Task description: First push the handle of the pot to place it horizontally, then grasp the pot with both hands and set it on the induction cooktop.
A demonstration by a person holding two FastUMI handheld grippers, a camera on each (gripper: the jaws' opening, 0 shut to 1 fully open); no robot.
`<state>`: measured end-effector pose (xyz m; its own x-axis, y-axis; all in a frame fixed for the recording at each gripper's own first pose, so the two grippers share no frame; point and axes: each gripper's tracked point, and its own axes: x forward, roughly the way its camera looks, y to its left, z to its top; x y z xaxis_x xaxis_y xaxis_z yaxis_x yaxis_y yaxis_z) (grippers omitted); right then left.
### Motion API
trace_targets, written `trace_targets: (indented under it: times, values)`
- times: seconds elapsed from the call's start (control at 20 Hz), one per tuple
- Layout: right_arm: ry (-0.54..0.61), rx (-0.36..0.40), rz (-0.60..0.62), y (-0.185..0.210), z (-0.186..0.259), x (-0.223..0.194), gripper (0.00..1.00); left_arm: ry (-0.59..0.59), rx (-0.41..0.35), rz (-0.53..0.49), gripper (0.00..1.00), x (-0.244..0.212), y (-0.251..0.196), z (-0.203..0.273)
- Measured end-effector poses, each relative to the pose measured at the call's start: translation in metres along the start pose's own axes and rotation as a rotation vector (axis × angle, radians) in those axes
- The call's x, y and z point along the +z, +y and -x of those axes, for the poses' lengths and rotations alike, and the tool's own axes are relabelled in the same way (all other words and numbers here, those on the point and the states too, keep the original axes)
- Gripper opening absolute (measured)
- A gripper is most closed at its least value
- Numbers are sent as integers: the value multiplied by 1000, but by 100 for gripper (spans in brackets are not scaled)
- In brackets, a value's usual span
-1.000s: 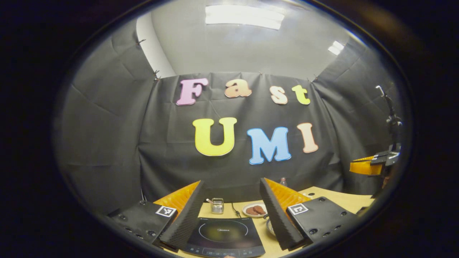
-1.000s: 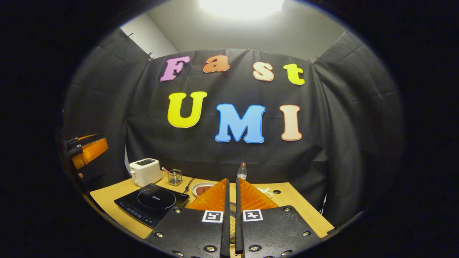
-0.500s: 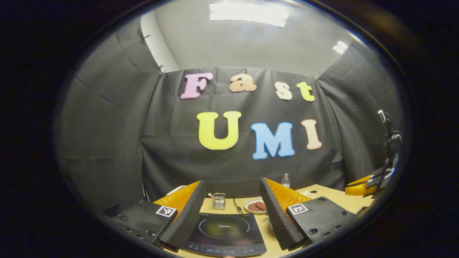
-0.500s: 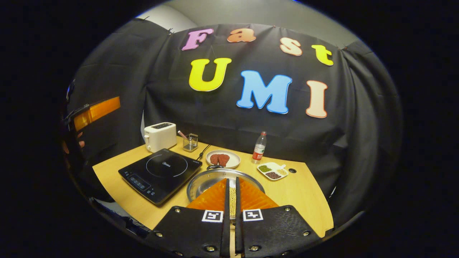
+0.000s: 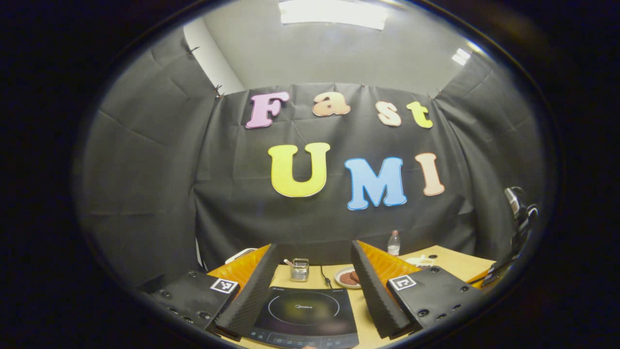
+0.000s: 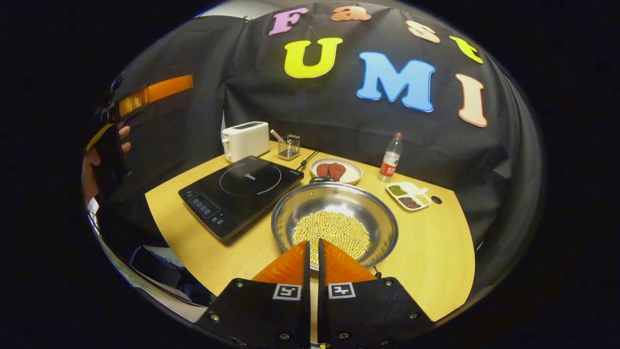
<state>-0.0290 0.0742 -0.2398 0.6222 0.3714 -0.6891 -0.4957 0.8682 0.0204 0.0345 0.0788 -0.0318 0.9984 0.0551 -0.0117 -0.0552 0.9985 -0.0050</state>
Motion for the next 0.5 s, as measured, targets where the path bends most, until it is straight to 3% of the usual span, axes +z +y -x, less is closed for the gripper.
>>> trace_targets:
  times: [0.05, 0.15, 0.2, 0.3, 0.5]
  values:
    - [36, 47, -9, 5, -3, -9, 6, 3, 3, -6, 92, -2, -2, -5]
    - [99, 101, -29, 8, -7, -26, 6, 8, 6, -13, 97, -5, -7, -12]
    - [123, 117, -33, 9, -12, -34, 6, 12, 9, -13, 92, -7, -10, -15]
    - [187, 145, -51, 9, -18, -50, 6, 27, 11, -12, 97, -12, -17, -22]
    - [261, 168, -100, 2, -29, -69, 6, 46, 7, -35, 97, -21, -29, -34]
